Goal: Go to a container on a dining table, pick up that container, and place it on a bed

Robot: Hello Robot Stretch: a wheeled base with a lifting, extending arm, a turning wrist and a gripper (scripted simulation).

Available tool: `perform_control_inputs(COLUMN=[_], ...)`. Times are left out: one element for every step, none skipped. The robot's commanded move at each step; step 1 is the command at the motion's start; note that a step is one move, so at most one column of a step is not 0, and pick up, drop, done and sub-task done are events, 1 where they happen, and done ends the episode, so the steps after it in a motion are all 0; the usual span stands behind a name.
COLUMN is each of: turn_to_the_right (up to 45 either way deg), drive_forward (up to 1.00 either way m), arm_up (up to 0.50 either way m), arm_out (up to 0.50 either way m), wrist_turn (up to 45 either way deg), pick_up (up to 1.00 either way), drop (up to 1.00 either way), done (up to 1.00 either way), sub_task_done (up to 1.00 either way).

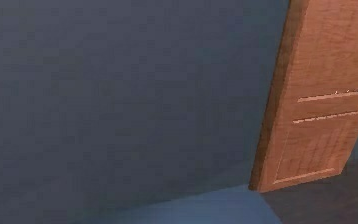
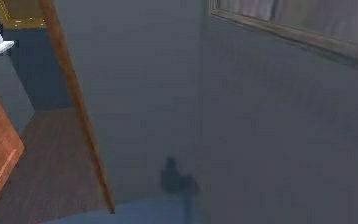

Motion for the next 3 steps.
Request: perform_control_inputs(turn_to_the_right=[-45.0, -12.0, 0.0], drive_forward=[0.0, 0.0, 0.65], arm_up=[0.0, 0.0, 0.0], arm_out=[0.0, 0.0, 0.0], wrist_turn=[0.0, 0.0, 0.0], pick_up=[0.0, 0.0, 0.0], drop=[0.0, 0.0, 0.0], done=[0.0, 0.0, 0.0], sub_task_done=[0.0, 0.0, 0.0])
